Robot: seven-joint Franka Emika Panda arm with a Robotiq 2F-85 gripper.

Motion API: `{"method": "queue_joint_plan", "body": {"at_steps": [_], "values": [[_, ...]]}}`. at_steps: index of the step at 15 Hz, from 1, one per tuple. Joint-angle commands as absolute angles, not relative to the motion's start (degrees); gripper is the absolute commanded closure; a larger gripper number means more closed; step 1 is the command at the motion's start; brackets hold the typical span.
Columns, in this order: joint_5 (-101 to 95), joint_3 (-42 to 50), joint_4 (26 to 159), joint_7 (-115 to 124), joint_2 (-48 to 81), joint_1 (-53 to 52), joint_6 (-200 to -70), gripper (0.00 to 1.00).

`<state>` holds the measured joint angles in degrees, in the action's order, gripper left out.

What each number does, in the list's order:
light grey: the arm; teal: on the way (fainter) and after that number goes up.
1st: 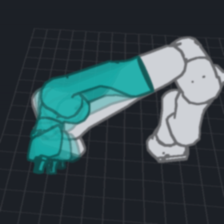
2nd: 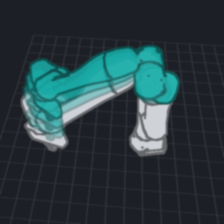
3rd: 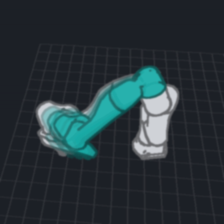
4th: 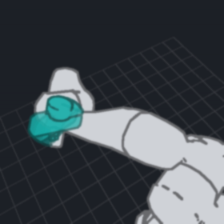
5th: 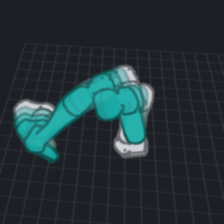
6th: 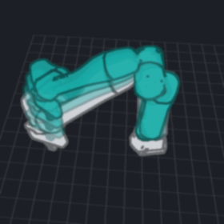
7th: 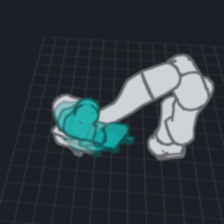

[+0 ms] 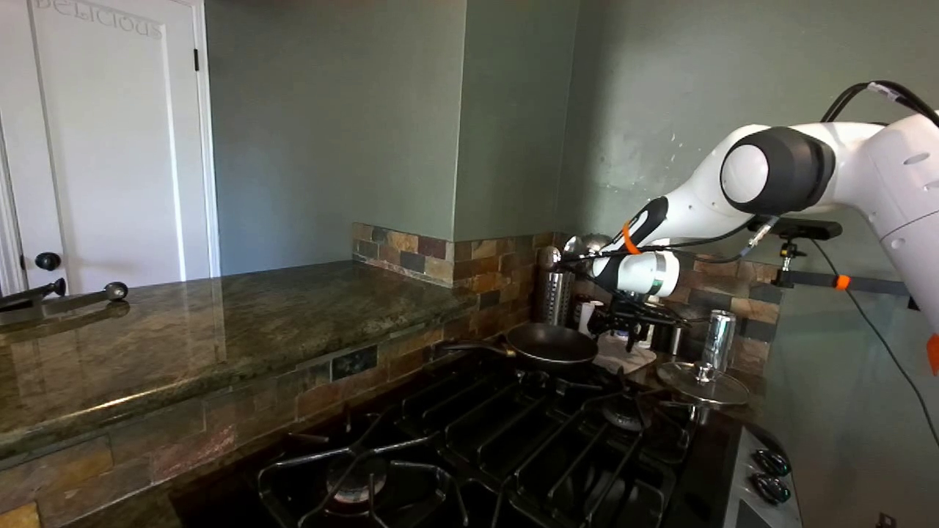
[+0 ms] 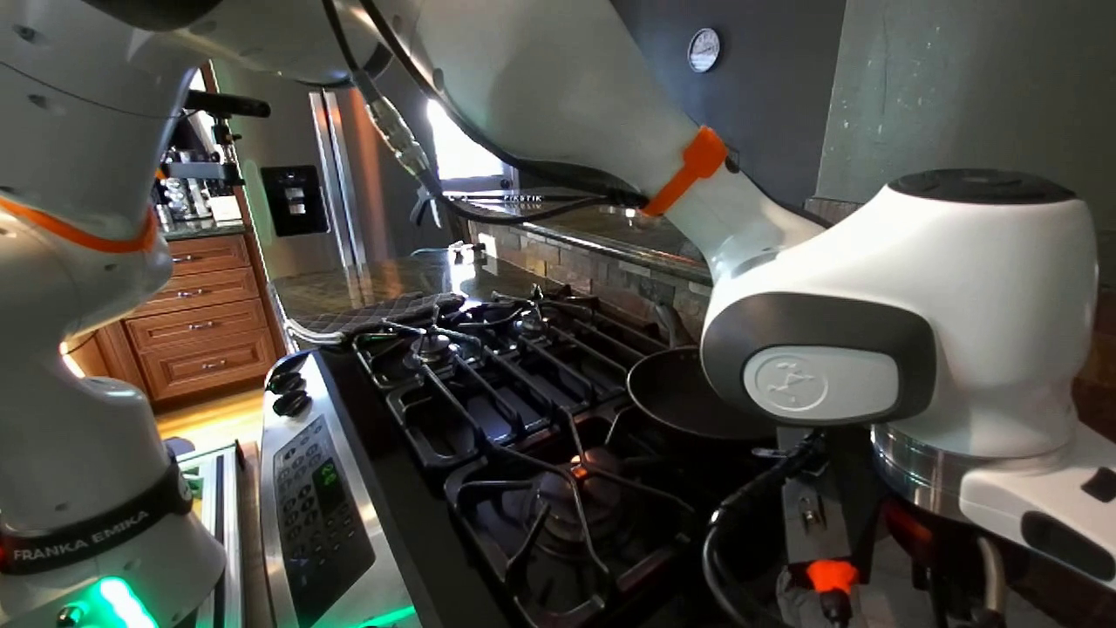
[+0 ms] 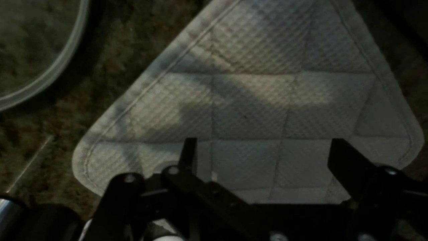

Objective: Put the white pot holder on the stove then place the pan on top of it.

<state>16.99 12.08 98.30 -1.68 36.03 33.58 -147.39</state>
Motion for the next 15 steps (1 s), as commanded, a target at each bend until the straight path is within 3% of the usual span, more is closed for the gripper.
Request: {"method": "queue_joint_plan", "body": {"at_steps": [1, 3, 4, 6, 7, 15], "values": [[17.9, 10.2, 93.1, -2.7, 40.5, 35.0, -146.5, 0.0], [17.0, 10.0, 91.7, -2.8, 42.1, 35.0, -145.6, 0.02], [16.5, 10.2, 91.3, -2.7, 42.7, 34.7, -145.4, 0.27], [15.9, 10.2, 90.4, -3.2, 43.7, 34.8, -144.8, 0.29], [15.9, 10.2, 90.1, -3.5, 43.9, 34.8, -144.6, 0.34], [16.6, 9.5, 91.1, -5.4, 41.0, 35.1, -143.7, 0.95]]}}
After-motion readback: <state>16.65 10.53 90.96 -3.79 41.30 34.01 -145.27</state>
